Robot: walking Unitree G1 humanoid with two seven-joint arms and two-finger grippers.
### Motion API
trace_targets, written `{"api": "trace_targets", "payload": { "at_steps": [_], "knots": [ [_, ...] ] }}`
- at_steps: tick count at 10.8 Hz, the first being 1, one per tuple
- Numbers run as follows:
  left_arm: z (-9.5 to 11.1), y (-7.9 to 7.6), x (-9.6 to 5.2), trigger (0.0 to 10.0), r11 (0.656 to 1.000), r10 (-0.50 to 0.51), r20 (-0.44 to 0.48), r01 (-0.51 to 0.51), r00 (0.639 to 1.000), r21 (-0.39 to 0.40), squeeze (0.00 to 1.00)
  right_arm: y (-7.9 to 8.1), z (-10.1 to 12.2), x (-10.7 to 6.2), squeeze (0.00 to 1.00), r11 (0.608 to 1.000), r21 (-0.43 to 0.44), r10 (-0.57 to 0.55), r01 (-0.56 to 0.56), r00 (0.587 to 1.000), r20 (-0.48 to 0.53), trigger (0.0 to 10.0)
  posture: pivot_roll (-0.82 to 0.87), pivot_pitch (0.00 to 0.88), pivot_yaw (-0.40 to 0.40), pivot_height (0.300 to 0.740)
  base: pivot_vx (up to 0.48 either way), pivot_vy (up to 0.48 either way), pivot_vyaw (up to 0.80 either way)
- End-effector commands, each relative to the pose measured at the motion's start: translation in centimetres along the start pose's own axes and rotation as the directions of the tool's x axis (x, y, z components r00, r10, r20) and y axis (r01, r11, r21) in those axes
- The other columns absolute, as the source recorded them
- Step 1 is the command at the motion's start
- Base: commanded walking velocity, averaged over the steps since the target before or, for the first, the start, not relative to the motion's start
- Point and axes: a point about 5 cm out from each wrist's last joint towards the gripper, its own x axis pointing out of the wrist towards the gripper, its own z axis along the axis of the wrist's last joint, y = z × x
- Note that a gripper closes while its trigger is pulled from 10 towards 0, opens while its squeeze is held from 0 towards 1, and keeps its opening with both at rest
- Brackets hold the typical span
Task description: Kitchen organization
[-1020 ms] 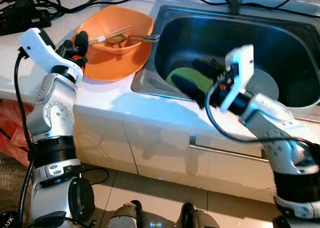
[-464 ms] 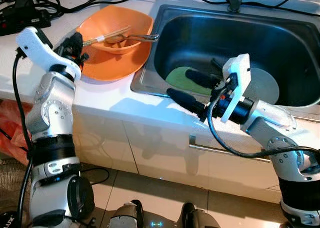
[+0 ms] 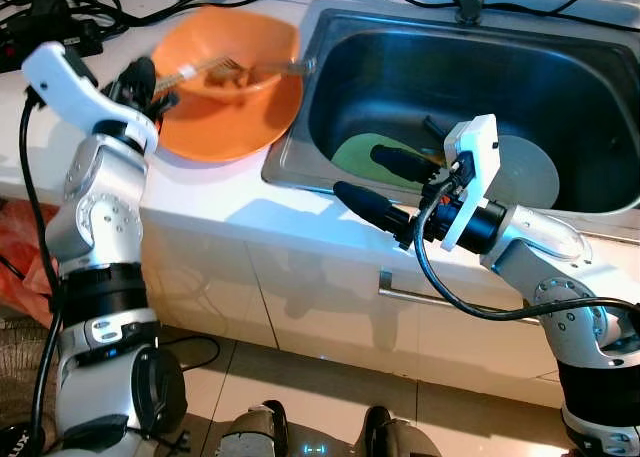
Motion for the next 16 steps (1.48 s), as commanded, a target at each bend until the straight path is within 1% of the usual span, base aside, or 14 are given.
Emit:
{"api": "trace_targets", "payload": {
  "at_steps": [1,2,3,4,5,6,8,9,10,11,12,13,15,16],
  "knots": [
    [0.0,0.5,0.1,0.0,0.999,0.027,-0.004,-0.027,1.0,0.025,0.0,0.5,0.2,0.0,0.0,1.0,-0.016,0.011,-0.01,1.0,0.006,10.0,0.08,0.187,0.063,0.74,0.0,0.0,0.0],
    [0.2,0.6,0.1,0.0,0.999,0.039,0.01,-0.04,0.999,0.034,0.0,0.5,0.2,0.0,0.0,1.0,-0.013,0.004,-0.003,1.0,0.009,10.0,0.08,0.188,0.063,0.74,0.0,0.0,0.0],
    [1.0,-0.3,0.2,0.0,0.998,-0.002,0.039,0.0,0.999,0.055,0.0,0.4,0.1,0.1,0.0,1.0,-0.009,-0.008,0.009,1.0,0.015,10.0,0.09,0.187,0.061,0.74,0.0,0.0,0.0],
    [1.3,-0.8,0.2,0.0,0.998,-0.024,0.047,0.021,0.999,0.063,0.0,0.4,0.1,0.2,0.0,1.0,-0.009,-0.013,0.014,1.0,0.017,10.0,0.09,0.187,0.061,0.74,0.0,0.0,0.0],
    [1.6,-1.7,0.3,0.0,0.996,-0.068,0.05,0.065,0.996,0.064,0.0,0.3,0.1,0.2,0.0,1.0,-0.009,-0.026,0.026,0.999,0.023,10.0,0.09,0.186,0.063,0.74,0.0,0.0,0.0],
    [1.4,-3.0,0.4,0.0,0.99,-0.136,0.022,0.135,0.991,0.037,0.0,0.0,0.2,0.4,0.0,0.999,-0.014,-0.046,0.047,0.998,0.031,10.0,0.09,0.183,0.066,0.74,0.0,0.0,0.0],
    [0.9,-3.8,0.3,0.0,0.987,-0.163,-0.003,0.163,0.987,0.011,0.0,-0.1,0.3,0.4,0.0,0.998,-0.017,-0.062,0.062,0.997,0.037,10.0,0.09,0.182,0.069,0.74,0.0,0.0,0.0],
    [1.1,-5.0,0.2,0.0,0.974,-0.227,0.002,0.227,0.974,-0.003,0.0,-0.3,0.4,0.4,0.0,0.997,-0.018,-0.081,0.081,0.996,0.045,10.0,0.09,0.181,0.067,0.74,0.0,0.0,0.0],
    [1.2,-6.0,-0.1,0.0,0.957,-0.288,0.001,0.288,0.958,-0.015,0.0,-0.4,0.5,0.4,0.0,0.995,-0.019,-0.096,0.097,0.994,0.053,10.0,0.09,0.181,0.067,0.74,0.0,0.0,0.0],
    [1.0,-7.9,-0.9,0.0,0.92,-0.392,-0.009,0.392,0.92,-0.006,0.0,-1.0,0.9,0.5,0.0,0.988,-0.018,-0.15,0.152,0.985,0.081,10.0,0.09,0.18,0.065,0.74,0.0,0.0,0.0],
    [1.2,-8.4,-1.3,0.0,0.924,-0.382,0.01,0.382,0.924,0.027,0.0,-1.7,1.1,0.4,0.0,0.976,-0.012,-0.215,0.217,0.972,0.1,10.0,0.09,0.18,0.061,0.74,0.0,0.0,0.0],
    [0.8,-9.4,-2.2,0.0,0.901,-0.43,0.01,0.428,0.903,0.076,0.0,-2.6,1.5,0.2,0.0,0.955,0.049,-0.296,0.292,0.945,0.142,10.0,0.09,0.179,0.059,0.74,0.0,0.0,0.0],
    [-1.5,-10.4,-3.7,0.0,0.852,-0.518,-0.08,0.522,0.852,0.042,0.0,-3.0,1.9,0.3,0.0,0.94,0.119,-0.337,0.32,0.923,0.186,10.0,0.09,0.179,0.06,0.74,0.0,0.0,0.0],
    [-3.2,-11.0,-4.6,0.0,0.809,-0.576,-0.138,0.586,0.806,0.05,0.0,-3.1,2.1,0.4,0.0,0.922,0.208,-0.368,0.325,0.904,0.216,10.0,0.09,0.177,0.065,0.74,0.0,0.0,0.0]
  ]
}}
